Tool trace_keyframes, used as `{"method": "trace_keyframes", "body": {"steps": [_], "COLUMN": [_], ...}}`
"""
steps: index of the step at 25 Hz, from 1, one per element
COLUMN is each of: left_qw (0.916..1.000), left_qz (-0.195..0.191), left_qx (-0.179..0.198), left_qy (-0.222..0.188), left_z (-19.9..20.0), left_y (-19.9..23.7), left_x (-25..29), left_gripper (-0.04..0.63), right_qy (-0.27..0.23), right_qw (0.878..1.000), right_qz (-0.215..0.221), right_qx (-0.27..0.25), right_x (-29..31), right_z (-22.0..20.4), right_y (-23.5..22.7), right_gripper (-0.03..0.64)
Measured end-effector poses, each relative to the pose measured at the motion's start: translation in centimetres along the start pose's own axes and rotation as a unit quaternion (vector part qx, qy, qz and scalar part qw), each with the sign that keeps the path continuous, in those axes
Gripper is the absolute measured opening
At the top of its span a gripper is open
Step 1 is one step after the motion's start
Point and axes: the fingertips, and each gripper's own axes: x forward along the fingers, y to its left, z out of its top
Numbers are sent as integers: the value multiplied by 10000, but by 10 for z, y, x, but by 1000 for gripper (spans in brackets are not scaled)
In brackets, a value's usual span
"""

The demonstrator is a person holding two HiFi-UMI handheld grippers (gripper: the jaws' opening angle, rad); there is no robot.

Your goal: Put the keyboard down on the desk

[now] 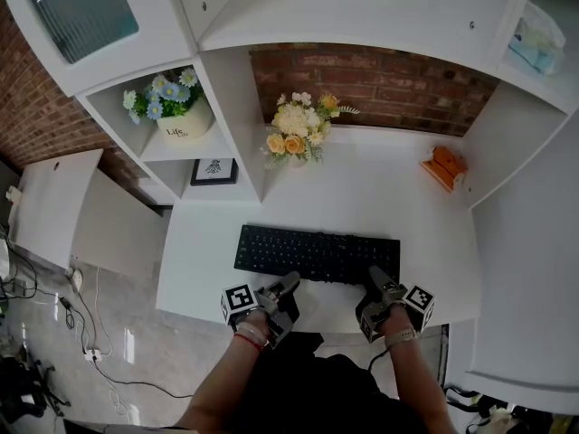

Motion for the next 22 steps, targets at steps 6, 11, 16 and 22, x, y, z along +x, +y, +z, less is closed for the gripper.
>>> {"method": "trace_keyframes", "body": {"steps": [6, 11, 16, 22], "left_qw": [9997, 9982, 9796, 8982], "left_qz": [-215, -249, -174, 417], "left_qx": [-54, 502, 1946, 4376], "left_qy": [47, 233, 461, -9], "left_z": [-6, -9, -5, 24], "left_y": [-9, -20, -36, -53], "left_x": [3, 4, -7, -34], "left_gripper": [132, 77, 7, -2], "right_qy": [-12, 61, 155, -78], "right_qw": [9999, 9996, 9972, 9741], "right_qz": [78, 147, 456, 1096], "right_qx": [144, -240, -568, -1977], "right_x": [-20, -29, -38, -53], "right_z": [-3, -8, -13, -3], "right_y": [2, 9, 29, 68], "right_gripper": [219, 219, 197, 22]}}
